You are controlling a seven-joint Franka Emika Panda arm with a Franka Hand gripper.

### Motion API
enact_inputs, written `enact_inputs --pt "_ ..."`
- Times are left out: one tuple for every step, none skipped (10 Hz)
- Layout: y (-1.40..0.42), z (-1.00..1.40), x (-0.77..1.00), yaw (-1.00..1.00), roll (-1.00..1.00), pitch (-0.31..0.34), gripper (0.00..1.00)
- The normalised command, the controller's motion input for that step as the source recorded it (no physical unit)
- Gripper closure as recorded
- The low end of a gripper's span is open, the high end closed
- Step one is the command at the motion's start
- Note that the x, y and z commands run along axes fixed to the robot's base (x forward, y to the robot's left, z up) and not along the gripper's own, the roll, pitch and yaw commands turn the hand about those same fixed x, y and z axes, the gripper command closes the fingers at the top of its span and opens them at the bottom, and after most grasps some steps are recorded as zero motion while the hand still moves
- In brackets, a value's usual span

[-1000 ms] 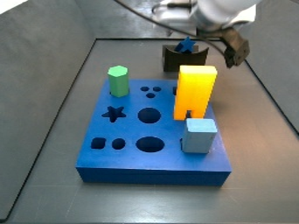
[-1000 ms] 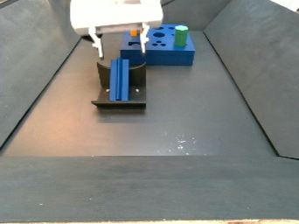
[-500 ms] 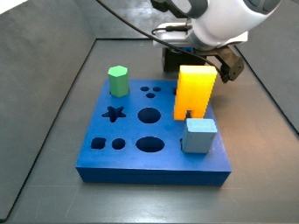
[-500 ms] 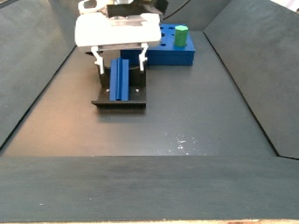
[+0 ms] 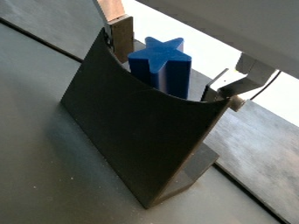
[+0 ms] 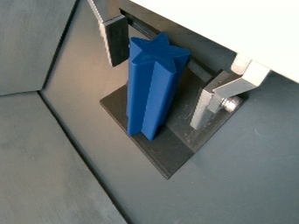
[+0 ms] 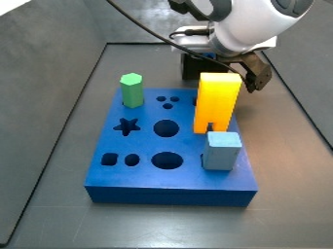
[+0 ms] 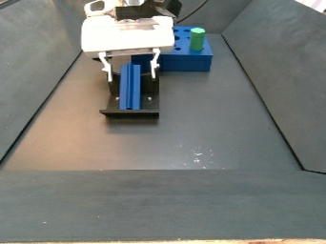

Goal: Pick up the star object. Move up. Place the star object on the fixture. Regrasp the star object. Move to above the board. Insert the star object.
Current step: Regrasp the star object, then move to above the board.

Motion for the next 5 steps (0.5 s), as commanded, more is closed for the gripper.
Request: enact_inputs --pt "0.00 0.00 0.00 0.00 0.00 0.000 1.00" --pt "-0.11 1.00 -0.09 -0.25 0.13 -0.183 1.00" --pt "-0.11 1.00 -0.09 -0.26 0.12 -0.175 1.00" --pt "-0.10 1.00 -0.10 -0.27 0.12 -0.156 1.00" --pt "-0.09 1.00 -0.10 -0.25 0.08 -0.084 1.00"
